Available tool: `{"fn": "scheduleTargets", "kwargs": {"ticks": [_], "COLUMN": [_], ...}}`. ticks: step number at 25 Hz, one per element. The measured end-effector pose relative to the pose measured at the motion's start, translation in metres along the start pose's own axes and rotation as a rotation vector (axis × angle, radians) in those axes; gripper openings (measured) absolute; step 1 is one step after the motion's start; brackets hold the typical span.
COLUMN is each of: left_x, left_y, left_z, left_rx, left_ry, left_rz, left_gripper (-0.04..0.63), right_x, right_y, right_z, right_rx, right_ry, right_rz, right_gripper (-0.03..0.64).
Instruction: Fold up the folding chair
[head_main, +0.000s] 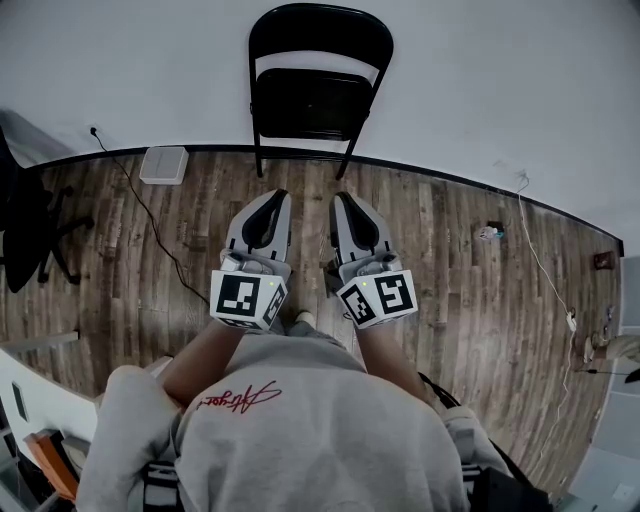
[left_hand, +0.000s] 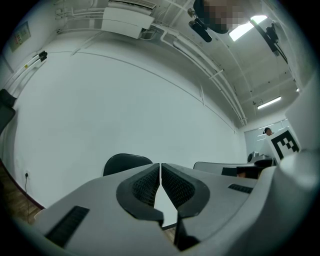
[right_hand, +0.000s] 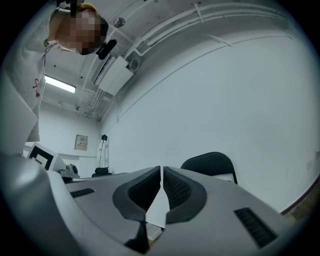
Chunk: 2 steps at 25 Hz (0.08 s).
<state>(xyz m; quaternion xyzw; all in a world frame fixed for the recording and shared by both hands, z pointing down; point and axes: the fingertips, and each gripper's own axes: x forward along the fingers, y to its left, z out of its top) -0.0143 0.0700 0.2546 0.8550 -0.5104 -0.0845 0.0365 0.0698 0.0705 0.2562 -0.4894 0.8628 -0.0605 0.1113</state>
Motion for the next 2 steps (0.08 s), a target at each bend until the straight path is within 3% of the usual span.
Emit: {"fn": "scheduleTargets", "kwargs": {"ticks": [2], "left_x": [0.0008], "left_y": [0.0015], "left_z": [0.001], "left_rx": [-0.01], "left_ry": [0.0], "left_rz": [0.002], "left_gripper": [0.025], "right_x": [0.0009], "right_y": [0.0015], "right_z": [0.0013], "right_rx": [0.016], "right_ry": [-0.01], "right_rz": [0.01], "right_gripper": [0.029]}}
